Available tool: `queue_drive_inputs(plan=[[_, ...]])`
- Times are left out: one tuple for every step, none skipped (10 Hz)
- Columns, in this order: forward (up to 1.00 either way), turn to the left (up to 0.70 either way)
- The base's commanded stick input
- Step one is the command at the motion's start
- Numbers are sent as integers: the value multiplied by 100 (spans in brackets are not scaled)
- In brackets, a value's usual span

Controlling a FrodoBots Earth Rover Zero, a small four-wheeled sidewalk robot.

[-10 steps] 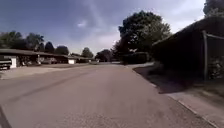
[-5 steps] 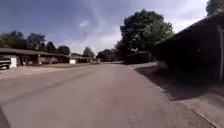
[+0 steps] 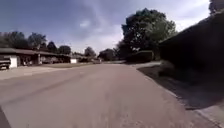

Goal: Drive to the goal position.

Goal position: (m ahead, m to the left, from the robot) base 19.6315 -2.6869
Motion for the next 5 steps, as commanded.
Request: queue_drive_inputs(plan=[[70, 3], [70, 3], [70, 3], [70, 3], [70, 3]])
